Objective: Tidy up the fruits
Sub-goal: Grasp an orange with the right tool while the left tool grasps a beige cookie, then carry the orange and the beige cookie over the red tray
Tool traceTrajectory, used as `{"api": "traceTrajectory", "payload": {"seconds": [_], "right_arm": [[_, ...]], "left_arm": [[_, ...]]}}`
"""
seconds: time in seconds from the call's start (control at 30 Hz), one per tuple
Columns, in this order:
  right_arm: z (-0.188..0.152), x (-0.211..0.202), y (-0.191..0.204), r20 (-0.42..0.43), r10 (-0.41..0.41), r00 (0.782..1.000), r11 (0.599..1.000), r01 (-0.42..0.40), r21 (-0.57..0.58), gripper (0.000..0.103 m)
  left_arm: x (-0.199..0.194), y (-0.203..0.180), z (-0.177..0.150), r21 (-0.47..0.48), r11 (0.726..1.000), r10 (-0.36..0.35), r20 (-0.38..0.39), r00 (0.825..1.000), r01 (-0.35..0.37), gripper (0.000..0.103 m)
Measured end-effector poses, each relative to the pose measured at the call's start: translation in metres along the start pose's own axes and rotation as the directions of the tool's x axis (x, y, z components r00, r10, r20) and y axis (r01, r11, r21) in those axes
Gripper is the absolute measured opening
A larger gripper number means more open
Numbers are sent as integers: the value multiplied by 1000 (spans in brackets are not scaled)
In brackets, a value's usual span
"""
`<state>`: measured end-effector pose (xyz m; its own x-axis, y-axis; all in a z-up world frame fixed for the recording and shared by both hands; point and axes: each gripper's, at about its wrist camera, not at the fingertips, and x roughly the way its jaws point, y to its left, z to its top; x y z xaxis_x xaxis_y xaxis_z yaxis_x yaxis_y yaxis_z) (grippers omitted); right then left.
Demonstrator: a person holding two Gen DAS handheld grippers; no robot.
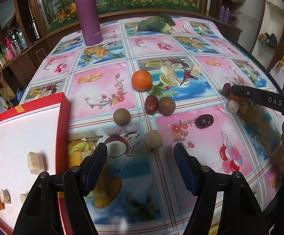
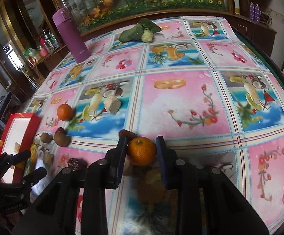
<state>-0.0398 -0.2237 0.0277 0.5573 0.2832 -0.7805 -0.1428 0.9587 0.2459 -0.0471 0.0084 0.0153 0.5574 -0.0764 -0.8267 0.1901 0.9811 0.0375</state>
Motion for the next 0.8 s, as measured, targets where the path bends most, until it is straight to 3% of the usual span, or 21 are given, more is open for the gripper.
{"api": "traceTrajectory", "payload": {"seconds": [0.13,0.17,0.23,0.57,0.67,0.8], "right_arm": [[-3,3,8,-11,-47,999,998,46,-49,32],[-4,3,9,-10,-53,999,997,52,-59,32],[-4,3,8,-14,-55,998,997,54,-62,32],[-11,0,13,-14,-72,997,989,70,-127,32],[-12,-1,14,-8,-79,997,987,77,-140,33],[-13,-1,15,0,-84,996,985,83,-153,33]], "left_arm": [[9,-1,3,0,1000,-27,-12,1000,27,60],[11,0,4,-2,999,-33,-17,999,33,49],[16,0,4,-6,999,-44,-32,999,43,41],[17,1,5,5,998,-60,-5,998,60,30],[16,2,5,1,998,-68,-4,998,68,22],[15,3,3,1,997,-74,0,997,74,22]]}}
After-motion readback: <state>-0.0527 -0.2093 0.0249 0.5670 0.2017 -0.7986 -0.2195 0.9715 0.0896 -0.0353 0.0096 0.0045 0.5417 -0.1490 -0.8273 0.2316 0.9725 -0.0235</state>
